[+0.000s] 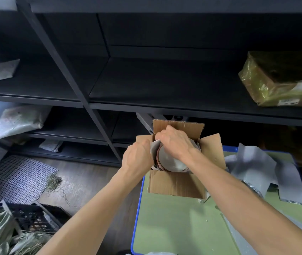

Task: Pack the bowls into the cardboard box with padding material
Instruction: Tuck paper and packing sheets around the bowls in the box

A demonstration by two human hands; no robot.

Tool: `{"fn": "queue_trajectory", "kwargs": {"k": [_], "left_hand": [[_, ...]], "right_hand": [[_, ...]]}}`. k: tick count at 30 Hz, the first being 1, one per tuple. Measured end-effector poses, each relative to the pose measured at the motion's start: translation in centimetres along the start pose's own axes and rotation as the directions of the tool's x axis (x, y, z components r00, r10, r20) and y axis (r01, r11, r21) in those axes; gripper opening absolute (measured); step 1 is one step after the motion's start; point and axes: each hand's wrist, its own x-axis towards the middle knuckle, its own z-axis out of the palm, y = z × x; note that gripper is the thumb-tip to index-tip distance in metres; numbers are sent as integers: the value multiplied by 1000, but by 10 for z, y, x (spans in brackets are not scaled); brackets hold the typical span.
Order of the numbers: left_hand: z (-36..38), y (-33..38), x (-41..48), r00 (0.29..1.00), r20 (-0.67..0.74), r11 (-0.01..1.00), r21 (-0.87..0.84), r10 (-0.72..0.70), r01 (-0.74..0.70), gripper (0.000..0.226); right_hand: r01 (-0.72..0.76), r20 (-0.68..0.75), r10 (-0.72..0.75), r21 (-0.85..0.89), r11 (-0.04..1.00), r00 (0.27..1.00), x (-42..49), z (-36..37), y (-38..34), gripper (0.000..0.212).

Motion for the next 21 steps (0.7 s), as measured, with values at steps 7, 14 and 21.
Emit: {"fn": "queue_trajectory", "kwargs": {"k": [7, 14, 21], "left_hand": [[34, -1, 24, 1000, -2, 999, -51, -11, 11, 16], [46, -5, 23, 1000, -26, 1000, -12, -18, 18, 30], [40, -3, 24, 999, 0, 997, 65, 32, -32, 12]], "right_hand": [[68, -232, -85, -80, 994, 969, 1, 3, 3, 23], [12, -92, -15, -34, 999, 996, -4, 10, 3, 27], [13, -74, -22, -114, 993, 997, -1, 13, -3, 23]]}}
